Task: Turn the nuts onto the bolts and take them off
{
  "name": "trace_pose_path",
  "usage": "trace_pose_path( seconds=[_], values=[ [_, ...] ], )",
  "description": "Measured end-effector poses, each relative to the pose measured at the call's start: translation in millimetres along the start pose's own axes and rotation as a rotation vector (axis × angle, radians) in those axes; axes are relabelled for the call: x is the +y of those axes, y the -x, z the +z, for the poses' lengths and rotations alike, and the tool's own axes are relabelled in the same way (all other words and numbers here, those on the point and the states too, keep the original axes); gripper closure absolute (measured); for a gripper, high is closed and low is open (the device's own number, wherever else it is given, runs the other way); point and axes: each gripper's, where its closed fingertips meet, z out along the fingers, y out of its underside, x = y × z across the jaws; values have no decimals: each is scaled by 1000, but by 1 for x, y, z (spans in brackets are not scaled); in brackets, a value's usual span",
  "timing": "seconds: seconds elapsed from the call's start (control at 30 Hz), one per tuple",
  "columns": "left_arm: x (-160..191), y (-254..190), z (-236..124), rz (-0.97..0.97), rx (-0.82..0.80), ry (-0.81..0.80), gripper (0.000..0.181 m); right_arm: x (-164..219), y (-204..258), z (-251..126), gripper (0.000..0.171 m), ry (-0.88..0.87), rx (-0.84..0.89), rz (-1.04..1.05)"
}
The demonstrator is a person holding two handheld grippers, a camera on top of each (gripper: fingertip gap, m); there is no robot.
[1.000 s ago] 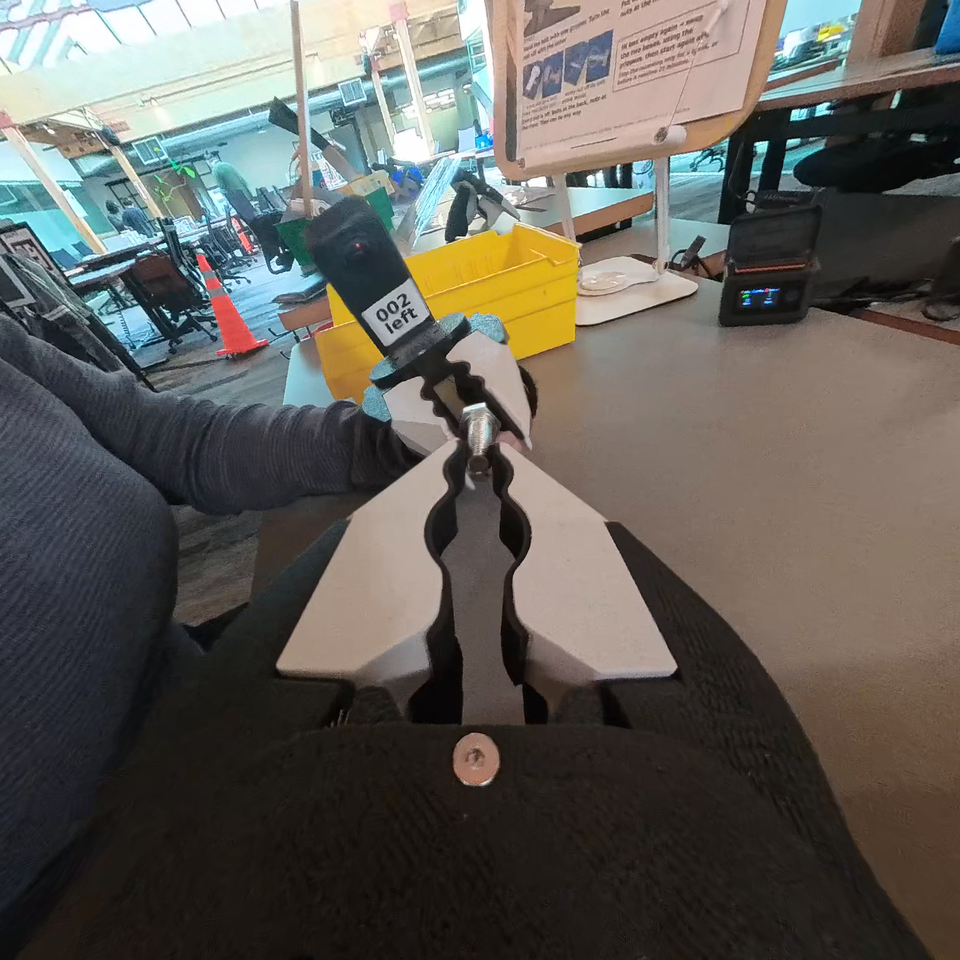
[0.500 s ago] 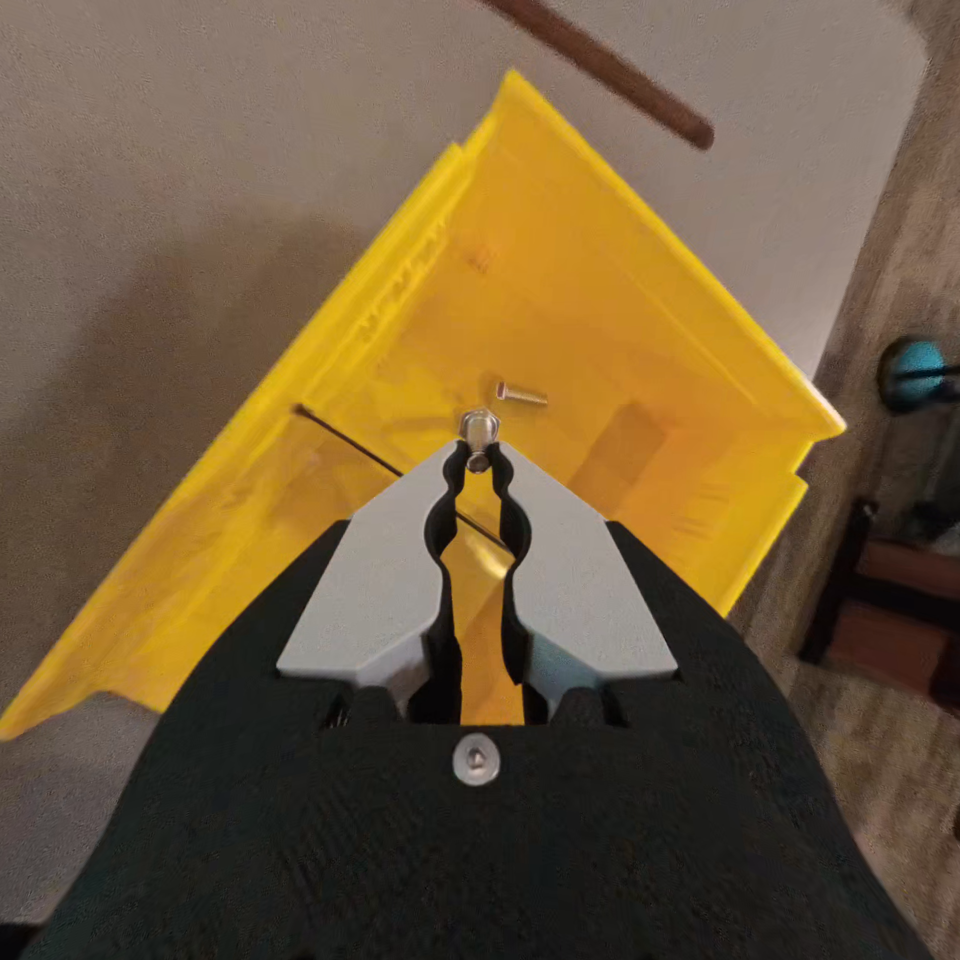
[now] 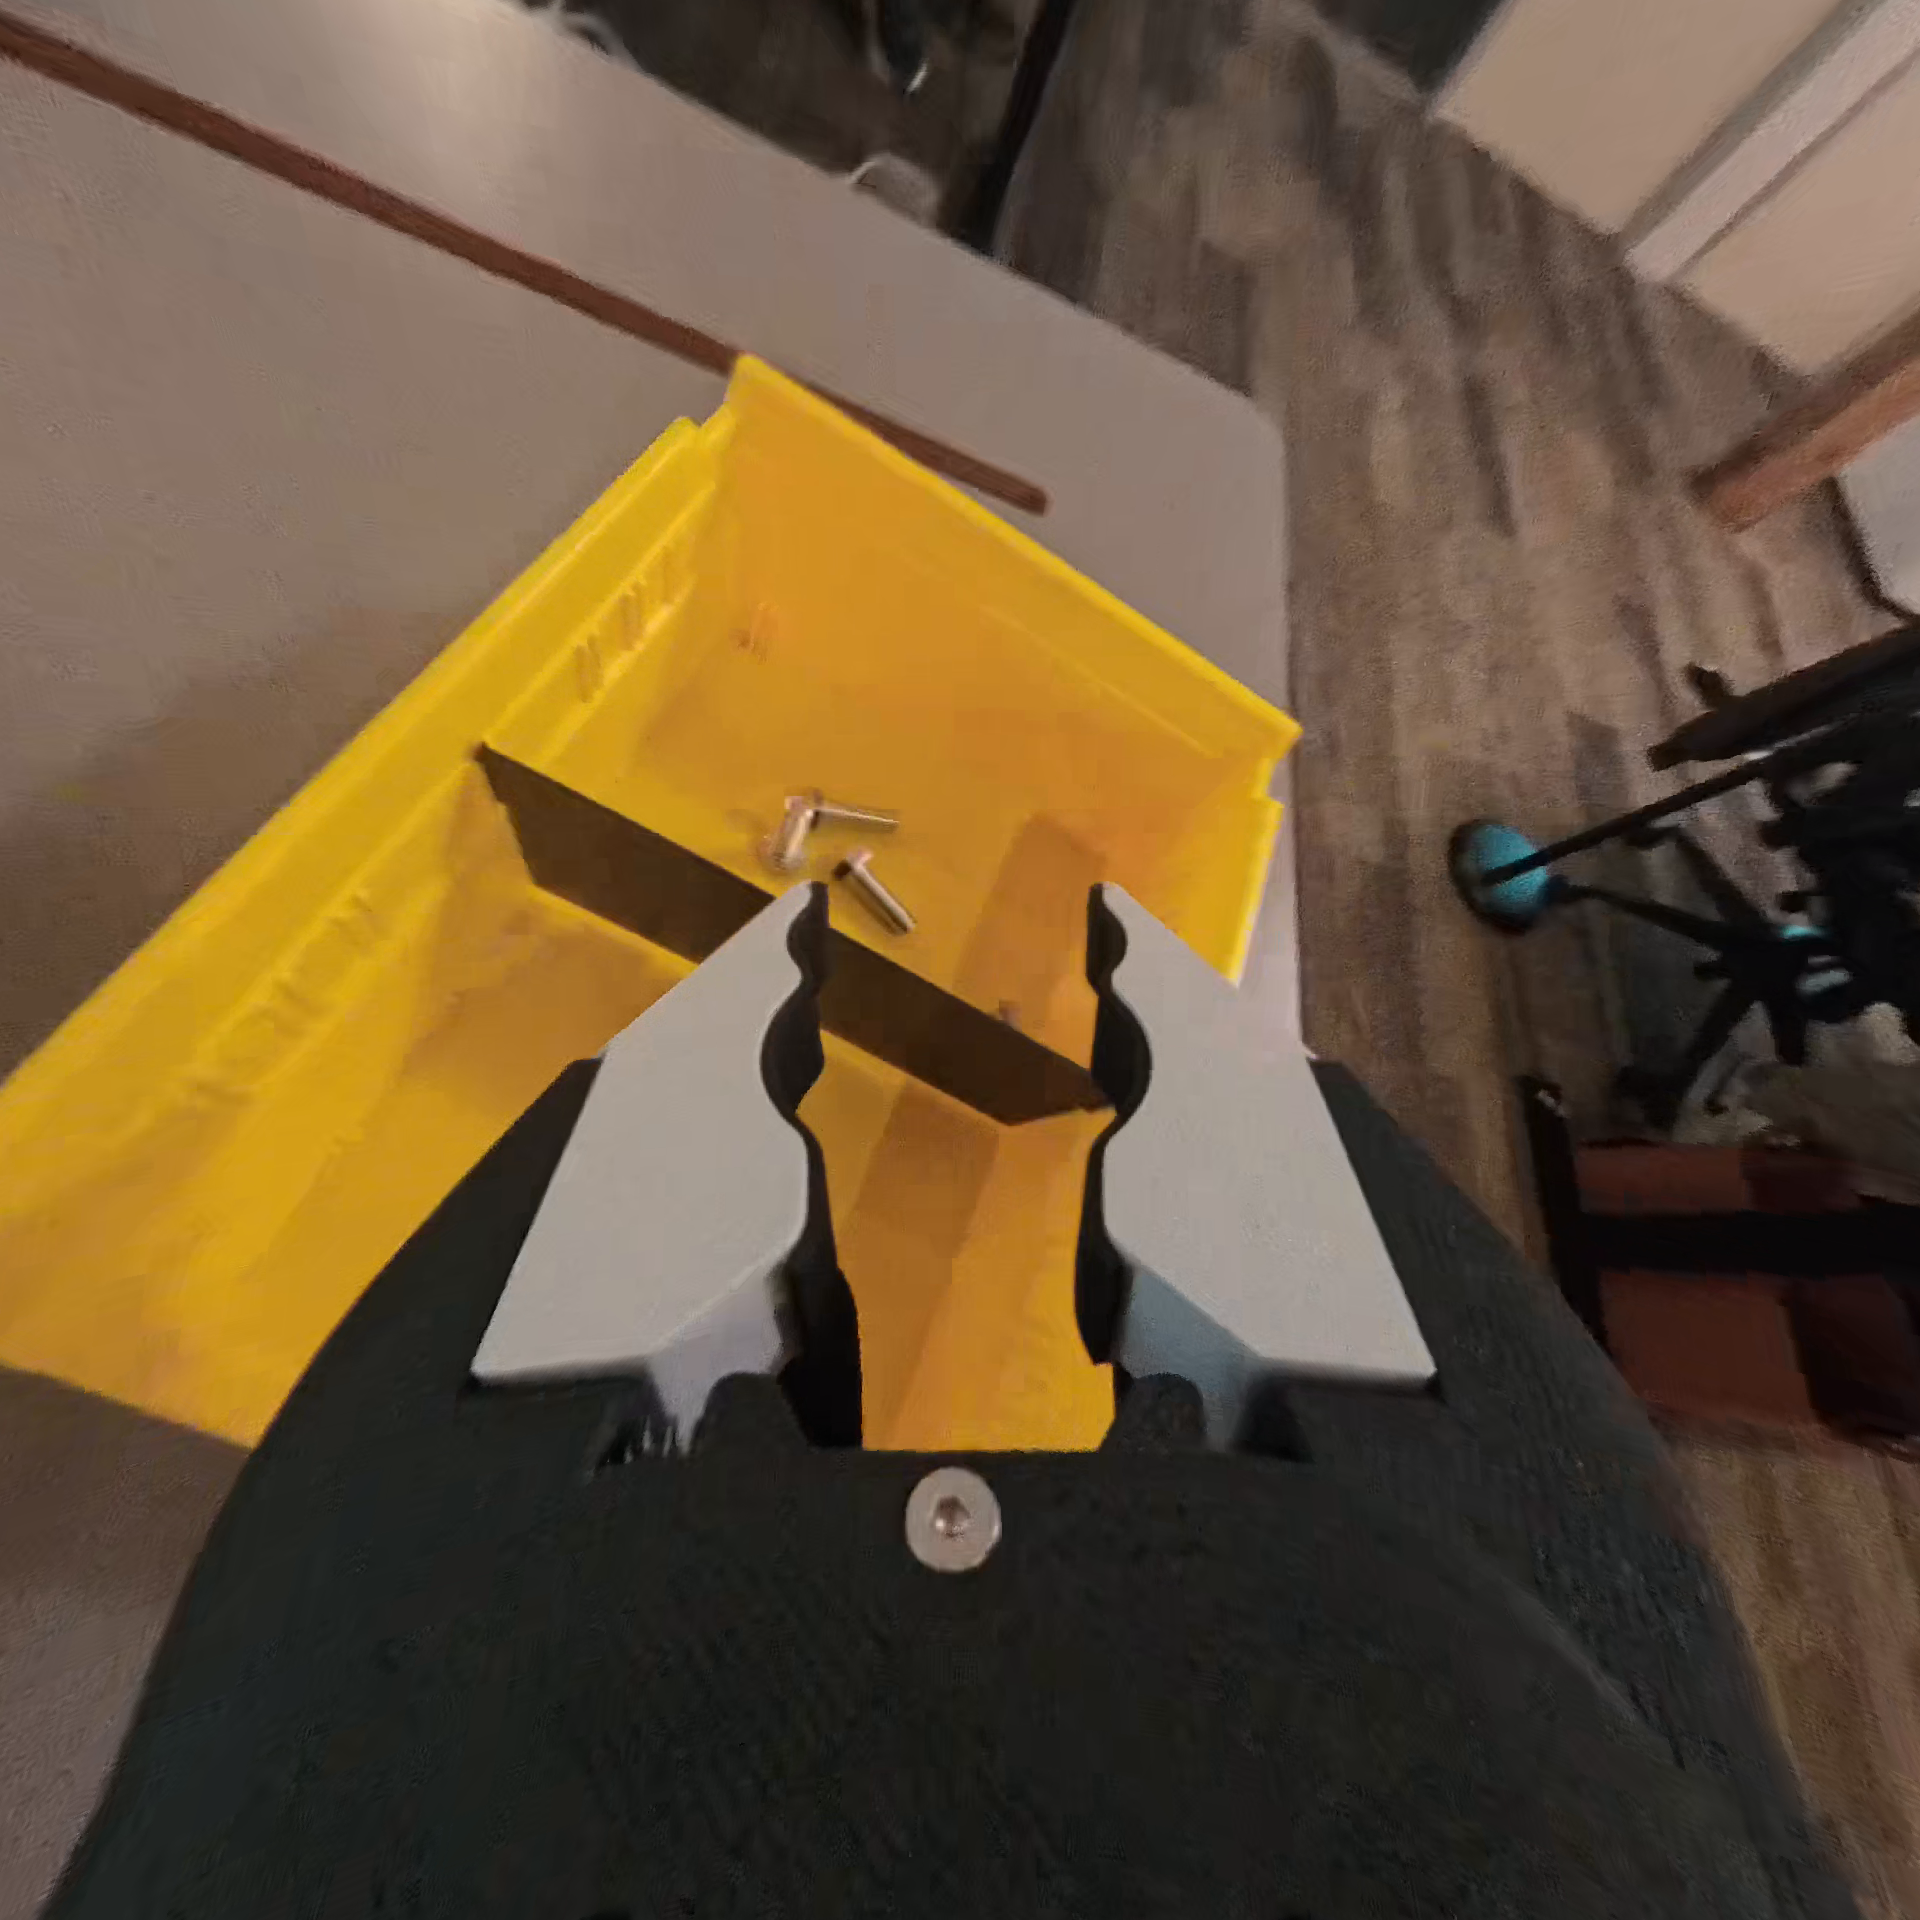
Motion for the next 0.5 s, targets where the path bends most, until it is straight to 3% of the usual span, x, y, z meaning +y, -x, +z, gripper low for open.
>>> trace_pose_path(
  seconds=[0.1,0.17,0.3,0.4,0.5],
  values=[
    [-12,21,-7,-39,-71,112,63,27,-31,-30,81,-125,155,93],
    [-27,52,-28,-35,-258,168,49,51,-43,-37,81,-128,197,138],
    [-38,87,-97,-71,-463,338,50,103,-46,-26,84,55,122,169],
    [-6,116,-162,-92,-617,595,57,125,-31,-17,95,199,2,112],
    [32,130,-214,-175,-701,826,84,137,-17,-6,119,321,-105,98]
  ],
)
